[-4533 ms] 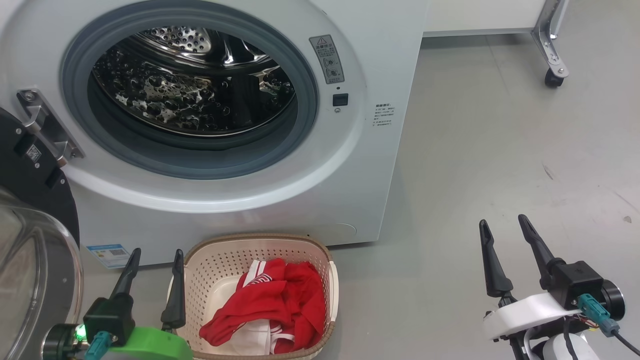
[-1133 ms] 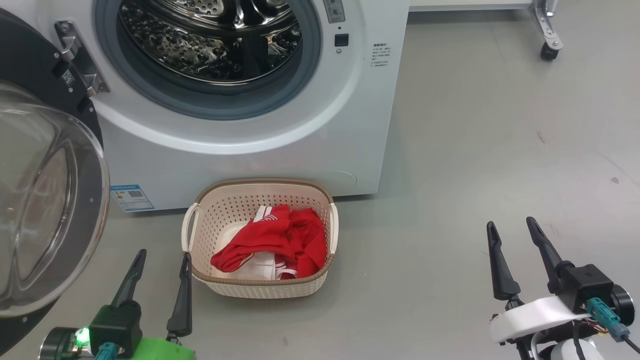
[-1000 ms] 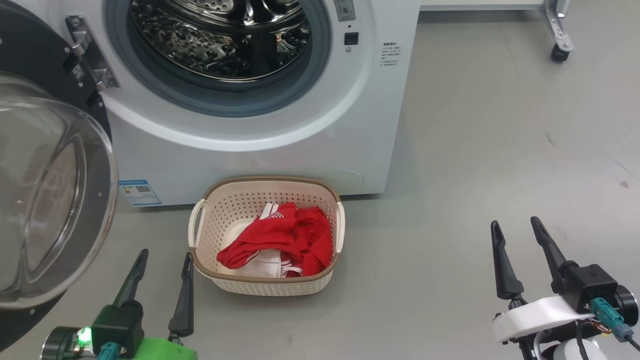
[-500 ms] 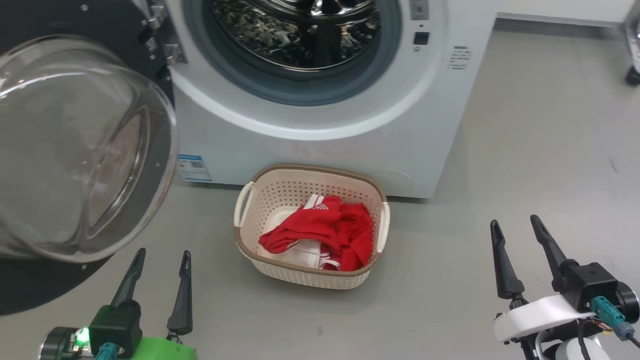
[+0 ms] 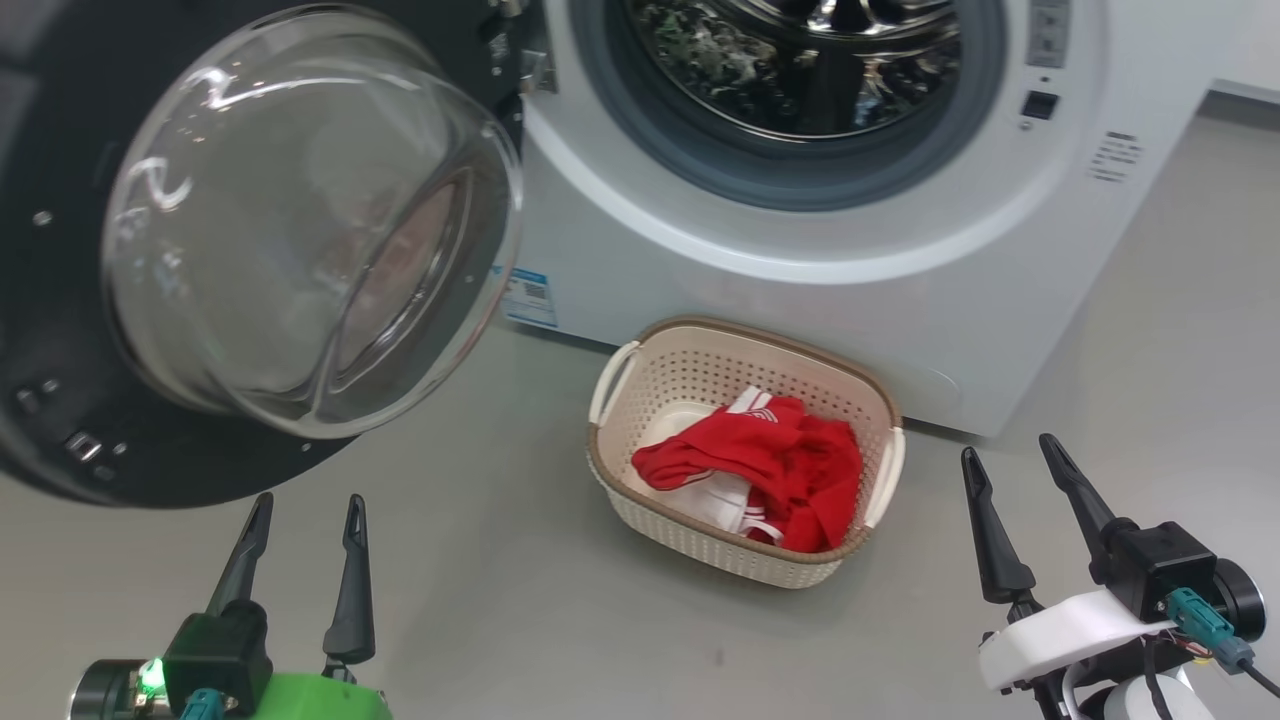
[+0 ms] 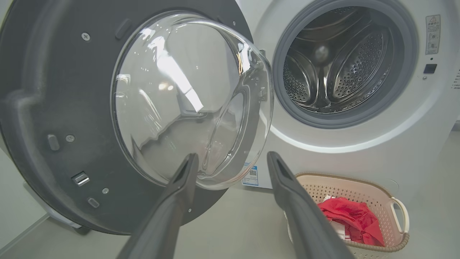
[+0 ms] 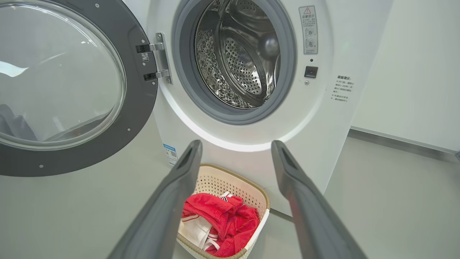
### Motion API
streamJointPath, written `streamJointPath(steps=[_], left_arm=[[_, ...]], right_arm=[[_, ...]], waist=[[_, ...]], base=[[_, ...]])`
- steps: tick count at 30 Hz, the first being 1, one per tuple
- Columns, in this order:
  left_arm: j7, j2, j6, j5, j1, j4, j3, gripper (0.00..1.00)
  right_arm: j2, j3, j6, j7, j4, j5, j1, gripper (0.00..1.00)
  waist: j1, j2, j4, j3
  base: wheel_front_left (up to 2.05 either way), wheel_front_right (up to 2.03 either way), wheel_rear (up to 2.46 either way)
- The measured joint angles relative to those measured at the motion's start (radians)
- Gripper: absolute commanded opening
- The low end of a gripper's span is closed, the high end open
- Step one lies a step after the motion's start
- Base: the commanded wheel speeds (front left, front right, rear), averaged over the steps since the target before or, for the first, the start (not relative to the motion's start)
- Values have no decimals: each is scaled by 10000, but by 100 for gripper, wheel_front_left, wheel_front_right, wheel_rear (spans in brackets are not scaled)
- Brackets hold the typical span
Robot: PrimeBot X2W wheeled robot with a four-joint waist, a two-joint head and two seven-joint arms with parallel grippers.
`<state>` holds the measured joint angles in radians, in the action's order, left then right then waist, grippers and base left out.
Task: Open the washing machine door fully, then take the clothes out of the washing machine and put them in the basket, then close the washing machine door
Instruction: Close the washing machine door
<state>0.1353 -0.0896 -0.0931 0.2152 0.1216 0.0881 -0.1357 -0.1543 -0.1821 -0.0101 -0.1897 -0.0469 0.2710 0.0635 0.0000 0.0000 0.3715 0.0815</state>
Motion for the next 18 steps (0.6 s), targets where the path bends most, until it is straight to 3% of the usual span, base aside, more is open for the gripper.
streamJointPath(steps=[6,10,18], left_arm=[[31,40,-21,2,16,-42,50,100],[176,44,-79,38,46,-33,405,100],[345,105,-105,77,337,15,654,100]], right_arm=[[-36,-2,2,63,-12,0,-10,100],[-27,-334,188,196,-27,-12,-246,100],[-15,-502,290,353,-94,-19,-473,100]], waist=[[0,0,847,-20],[0,0,1326,-21],[0,0,1719,-12]], base=[[0,0,0],[0,0,0],[0,0,0]])
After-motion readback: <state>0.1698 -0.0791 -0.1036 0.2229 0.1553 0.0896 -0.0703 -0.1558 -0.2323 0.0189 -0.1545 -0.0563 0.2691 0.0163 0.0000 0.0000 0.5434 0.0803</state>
